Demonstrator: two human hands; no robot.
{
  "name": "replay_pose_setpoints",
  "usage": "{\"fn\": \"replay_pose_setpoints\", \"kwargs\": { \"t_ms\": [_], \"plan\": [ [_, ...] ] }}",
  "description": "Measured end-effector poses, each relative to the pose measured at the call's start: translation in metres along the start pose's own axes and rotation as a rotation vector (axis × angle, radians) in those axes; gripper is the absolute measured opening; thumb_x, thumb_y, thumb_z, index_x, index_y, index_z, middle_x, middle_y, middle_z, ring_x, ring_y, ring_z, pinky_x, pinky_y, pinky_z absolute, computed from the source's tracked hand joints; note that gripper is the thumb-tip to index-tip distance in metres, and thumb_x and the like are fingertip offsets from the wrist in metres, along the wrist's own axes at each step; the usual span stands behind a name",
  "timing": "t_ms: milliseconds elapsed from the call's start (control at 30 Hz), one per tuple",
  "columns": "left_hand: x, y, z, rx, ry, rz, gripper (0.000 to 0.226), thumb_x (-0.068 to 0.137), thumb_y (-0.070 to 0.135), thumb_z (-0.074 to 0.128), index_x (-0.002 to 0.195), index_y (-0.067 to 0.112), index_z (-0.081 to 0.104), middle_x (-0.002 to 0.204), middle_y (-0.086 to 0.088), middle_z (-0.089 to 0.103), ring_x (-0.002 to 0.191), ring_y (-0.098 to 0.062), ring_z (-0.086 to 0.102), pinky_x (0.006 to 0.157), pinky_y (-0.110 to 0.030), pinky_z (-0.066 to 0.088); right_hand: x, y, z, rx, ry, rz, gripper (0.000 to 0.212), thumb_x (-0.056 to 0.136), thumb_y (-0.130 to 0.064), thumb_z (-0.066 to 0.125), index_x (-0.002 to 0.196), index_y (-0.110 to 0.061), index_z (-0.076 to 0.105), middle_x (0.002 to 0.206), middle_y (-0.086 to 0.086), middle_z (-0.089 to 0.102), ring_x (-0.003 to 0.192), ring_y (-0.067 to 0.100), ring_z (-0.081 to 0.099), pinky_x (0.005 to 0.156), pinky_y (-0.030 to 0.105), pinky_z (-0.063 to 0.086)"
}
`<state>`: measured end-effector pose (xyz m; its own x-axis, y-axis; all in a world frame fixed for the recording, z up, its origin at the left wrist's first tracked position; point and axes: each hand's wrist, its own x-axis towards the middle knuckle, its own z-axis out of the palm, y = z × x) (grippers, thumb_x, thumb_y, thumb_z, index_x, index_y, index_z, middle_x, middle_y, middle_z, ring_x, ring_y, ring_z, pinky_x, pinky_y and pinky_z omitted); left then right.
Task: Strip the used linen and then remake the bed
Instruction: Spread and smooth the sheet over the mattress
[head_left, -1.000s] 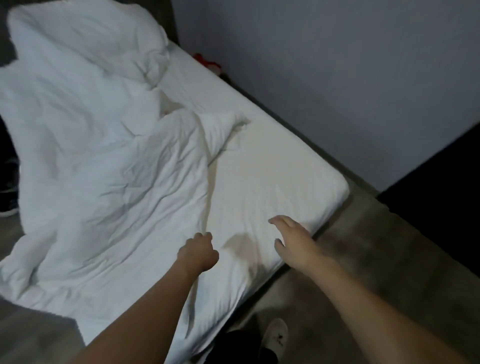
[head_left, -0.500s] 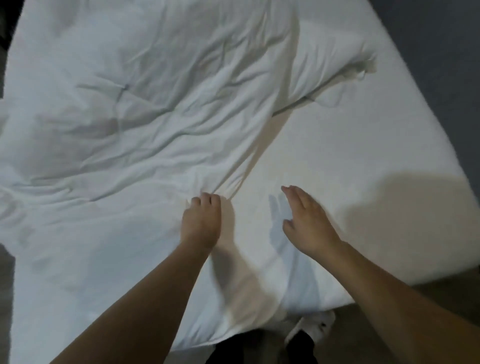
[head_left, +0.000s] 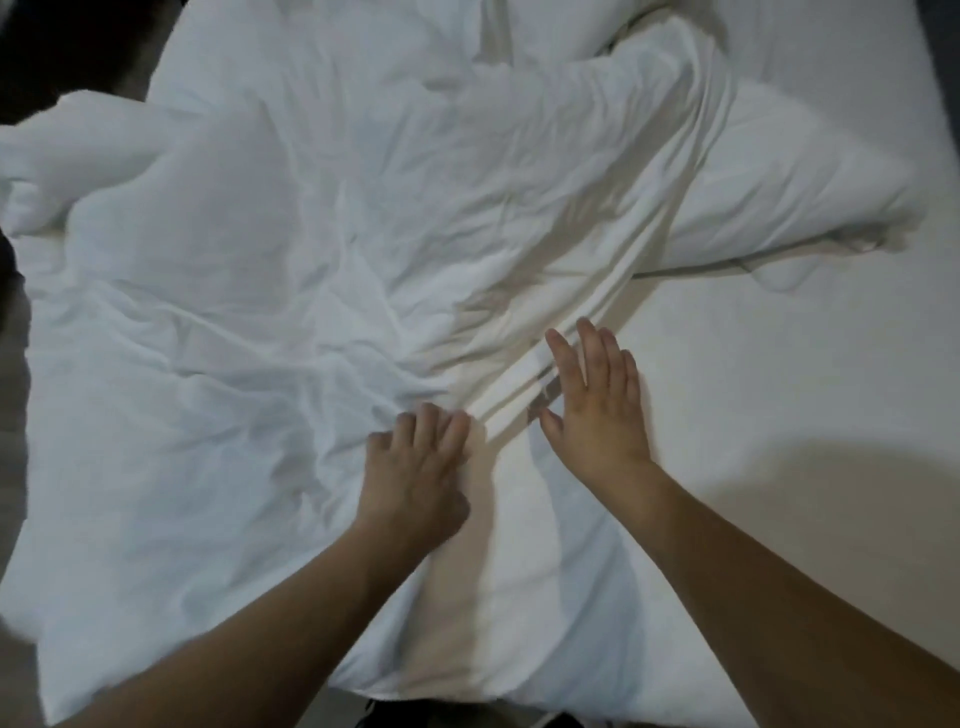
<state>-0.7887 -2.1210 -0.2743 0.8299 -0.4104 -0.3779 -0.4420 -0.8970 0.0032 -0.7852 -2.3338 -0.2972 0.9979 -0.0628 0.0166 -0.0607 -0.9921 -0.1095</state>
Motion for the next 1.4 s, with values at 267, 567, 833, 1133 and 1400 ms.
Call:
{"fn": "replay_pose_setpoints", "kwargs": {
  "t_ms": [267, 567, 833, 1133, 1400],
  "plan": [
    [0.031, -0.017, -0.023, -0.357, -0.155, 0.033, 0.010, 0.084, 0.020, 0.051, 0.083, 0.030, 0.053, 0.094, -0.003, 0.068, 0.090, -0.027, 0.063, 0.069, -0.031, 0.043, 0.038, 0.040, 0.003, -0.109, 0.050, -0.023, 0.089, 0.076, -0.027, 0.070, 0.151, -0.026, 0.023, 0.158, 0.014, 0.017, 0.145, 0.037, 0.014, 0.118, 0.052, 0.013],
    [0.026, -0.020, -0.050, -0.197, -0.210, -0.002, 0.060, 0.076, 0.055, 0.054, 0.127, 0.027, 0.038, 0.124, -0.001, 0.048, 0.113, -0.028, 0.053, 0.084, -0.038, 0.044, 0.061, 0.062, -0.043, 0.056, 0.023, -0.092, 0.027, 0.067, -0.009, 0.055, 0.090, -0.005, 0.067, 0.079, 0.015, 0.066, 0.075, 0.036, 0.061, 0.076, 0.039, 0.048],
    [0.031, 0.041, -0.036, -0.079, -0.438, 0.310, 0.042, 0.091, 0.023, 0.046, 0.132, 0.033, 0.049, 0.121, 0.003, 0.062, 0.110, -0.021, 0.062, 0.088, -0.033, 0.049, -0.057, 0.118, -0.048, -0.103, -0.095, -0.399, 0.026, 0.077, -0.031, 0.061, 0.090, -0.010, 0.066, 0.083, 0.009, 0.063, 0.071, 0.030, 0.059, 0.066, 0.035, 0.044],
    [0.003, 0.090, -0.033, 0.078, -0.191, 0.264, 0.073, 0.070, 0.048, 0.056, 0.134, 0.021, 0.033, 0.127, -0.004, 0.044, 0.108, -0.030, 0.050, 0.079, -0.038, 0.043, 0.019, 0.181, -0.036, -0.172, 0.002, -0.103, 0.030, 0.091, -0.024, 0.045, 0.086, -0.006, 0.069, 0.108, 0.015, 0.062, 0.111, 0.033, 0.057, 0.113, 0.046, 0.016],
    [0.024, 0.124, -0.040, 0.105, -0.232, 0.387, 0.030, 0.096, 0.031, 0.046, 0.122, 0.026, 0.060, 0.118, -0.001, 0.063, 0.107, -0.026, 0.062, 0.073, -0.032, 0.043, -0.110, 0.141, -0.108, -0.158, -0.274, -0.336, 0.017, 0.075, -0.010, 0.063, 0.060, -0.018, 0.058, 0.055, 0.005, 0.053, 0.045, 0.026, 0.054, 0.043, 0.028, 0.039]
  ]
}}
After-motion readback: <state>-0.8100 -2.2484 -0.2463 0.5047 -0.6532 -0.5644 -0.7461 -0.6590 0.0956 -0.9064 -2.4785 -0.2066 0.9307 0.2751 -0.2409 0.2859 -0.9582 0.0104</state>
